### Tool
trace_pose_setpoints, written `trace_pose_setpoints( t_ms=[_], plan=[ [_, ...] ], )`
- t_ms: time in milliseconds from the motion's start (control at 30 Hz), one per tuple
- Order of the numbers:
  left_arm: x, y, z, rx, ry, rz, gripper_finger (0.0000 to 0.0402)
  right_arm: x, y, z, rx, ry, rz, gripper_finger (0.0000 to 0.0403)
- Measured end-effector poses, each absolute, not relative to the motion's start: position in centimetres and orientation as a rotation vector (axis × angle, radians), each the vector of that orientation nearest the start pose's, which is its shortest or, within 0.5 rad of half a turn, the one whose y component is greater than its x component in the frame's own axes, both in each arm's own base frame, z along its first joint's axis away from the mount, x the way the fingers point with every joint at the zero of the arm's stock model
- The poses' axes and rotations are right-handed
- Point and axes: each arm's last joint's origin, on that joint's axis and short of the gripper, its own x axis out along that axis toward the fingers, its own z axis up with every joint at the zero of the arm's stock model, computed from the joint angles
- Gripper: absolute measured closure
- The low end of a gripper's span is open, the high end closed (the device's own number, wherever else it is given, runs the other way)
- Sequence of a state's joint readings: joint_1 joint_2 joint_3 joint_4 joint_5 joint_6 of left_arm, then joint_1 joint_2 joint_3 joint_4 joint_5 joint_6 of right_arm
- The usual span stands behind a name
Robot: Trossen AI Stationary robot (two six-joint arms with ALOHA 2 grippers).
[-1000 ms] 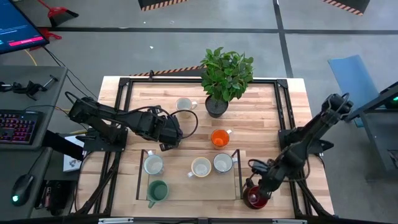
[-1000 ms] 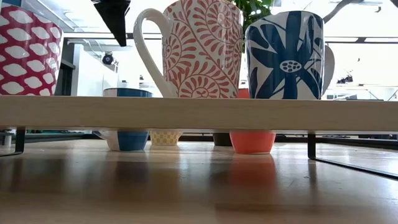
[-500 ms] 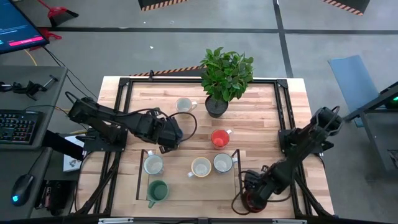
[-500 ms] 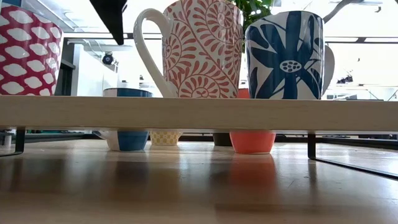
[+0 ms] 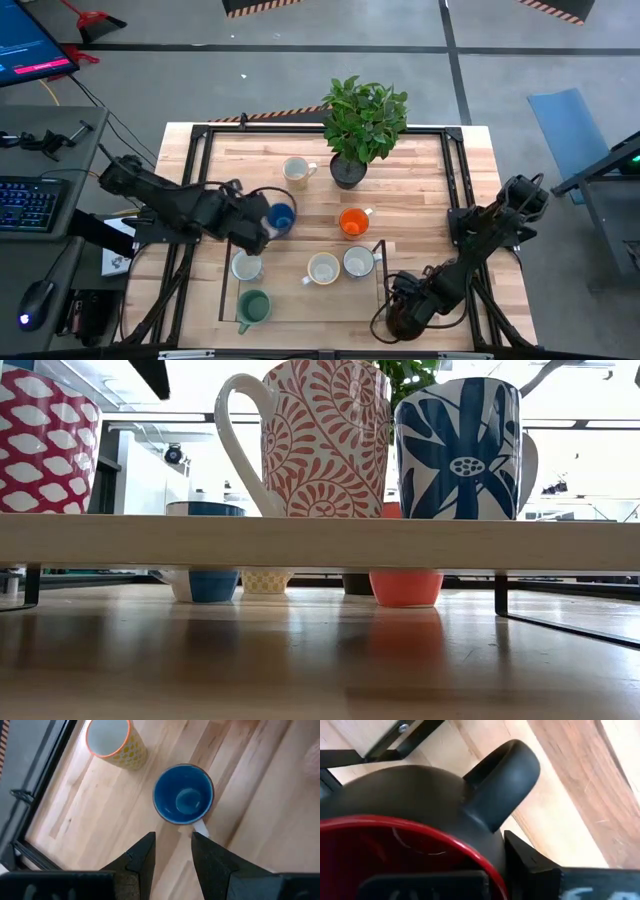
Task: Place coffee mugs
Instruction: Put the black mug on the shelf
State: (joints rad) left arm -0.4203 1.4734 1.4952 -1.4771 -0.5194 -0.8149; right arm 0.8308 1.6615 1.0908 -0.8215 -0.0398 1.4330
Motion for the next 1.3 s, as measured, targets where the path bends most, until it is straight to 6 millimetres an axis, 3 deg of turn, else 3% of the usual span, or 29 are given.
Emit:
trace_pose_setpoints(
  t_ms=[133,333,500,700,933,1133,1300],
  plan=[
    [21.0,-9.5,35.2,-0.075,1.105,0.556,0.0289,19.0,21.7,19.6,0.559,1.509,-0.364,0.0399],
    [17.2,-10.3,37.0,-0.178,1.081,0.457,0.0289,15.5,19.4,23.6,0.583,1.484,-0.485,0.0401],
    [14.9,-11.4,37.8,-0.267,1.121,0.332,0.0289,13.1,16.9,29.2,0.672,1.235,-0.567,0.0402],
    [13.2,-13.1,37.5,-0.254,1.199,0.210,0.0289,13.0,15.4,34.8,0.724,0.874,-0.481,0.0402],
    [11.5,-14.6,37.0,-0.295,1.223,0.203,0.0289,17.3,16.1,39.7,0.603,0.597,-0.343,0.0402],
    [10.9,-15.1,37.0,-0.350,1.220,0.225,0.0289,24.1,16.2,42.4,0.339,0.589,-0.281,0.0402],
    [10.9,-15.1,37.0,-0.354,1.196,0.239,0.0289,30.0,15.2,43.3,0.131,0.655,-0.220,0.0403]
  ],
)
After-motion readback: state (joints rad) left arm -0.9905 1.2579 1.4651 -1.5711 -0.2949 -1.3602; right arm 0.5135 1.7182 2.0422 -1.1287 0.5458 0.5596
